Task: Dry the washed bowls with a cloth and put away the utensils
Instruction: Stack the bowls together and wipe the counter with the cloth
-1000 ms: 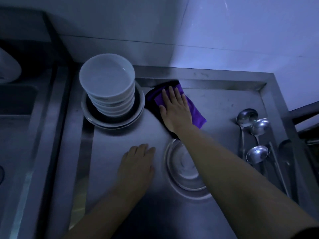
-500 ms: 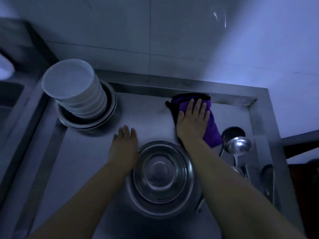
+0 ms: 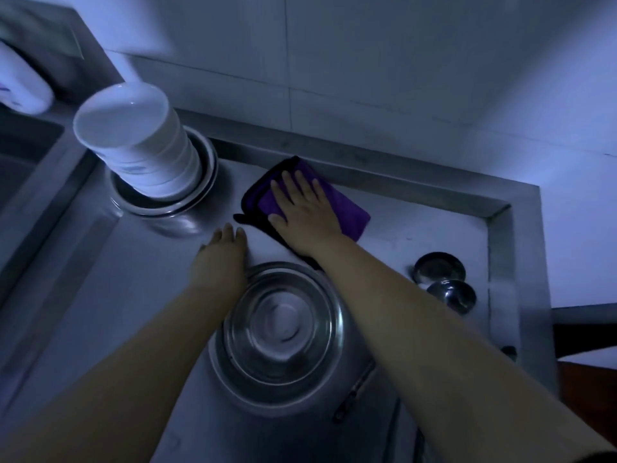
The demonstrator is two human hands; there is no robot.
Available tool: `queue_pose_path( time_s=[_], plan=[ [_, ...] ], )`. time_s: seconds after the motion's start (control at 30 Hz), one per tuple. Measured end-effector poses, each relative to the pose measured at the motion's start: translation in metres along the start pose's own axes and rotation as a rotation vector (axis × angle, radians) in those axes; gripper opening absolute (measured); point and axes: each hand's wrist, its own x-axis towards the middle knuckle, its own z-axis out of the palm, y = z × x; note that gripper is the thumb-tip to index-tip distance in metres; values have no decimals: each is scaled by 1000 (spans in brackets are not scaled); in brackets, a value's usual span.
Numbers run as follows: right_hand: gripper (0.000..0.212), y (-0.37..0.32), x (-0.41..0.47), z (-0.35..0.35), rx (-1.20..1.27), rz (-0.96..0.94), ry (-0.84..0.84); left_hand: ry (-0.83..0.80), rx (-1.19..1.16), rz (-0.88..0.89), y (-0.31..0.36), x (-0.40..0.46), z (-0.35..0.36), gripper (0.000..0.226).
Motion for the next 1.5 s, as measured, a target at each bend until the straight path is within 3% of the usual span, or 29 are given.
queue_pose_path(
  time_s=[0.33, 0.57, 0.73, 1.0, 1.1, 1.17, 1.27, 1.37, 1.43, 1.5],
  plan=[
    [65, 113, -74, -26, -11, 155, -252, 20, -20, -93, 17, -6, -5, 56],
    [66, 132, -100, -32, -5, 315, -334, 42, 12, -21, 4, -9, 0, 66],
    [66, 93, -89, -22, -15, 382, -267, 47, 31, -12, 1, -9, 3, 68],
    [75, 4, -82, 8, -6, 180, -121, 89, -32, 120, -21, -10, 12, 77],
    [74, -1, -97, 8, 15, 202, -94, 49, -271, 187, -39, -28, 12, 57],
    [64, -6, -108, 7, 63, 258, -20, 105, -400, 136, -56, -56, 16, 40],
    [51, -23, -127, 4, 212, 374, 168, 169, -430, 16, -86, -108, 30, 40],
    [47, -40, -137, -13, 348, 410, 249, 154, -415, -4, -102, -143, 44, 35],
    [47, -53, -142, -25, 324, 348, 303, 172, -348, 156, -96, -155, 48, 28],
    [47, -70, -150, -26, 236, 218, 350, 227, -256, 435, -79, -156, 53, 33]
  ],
)
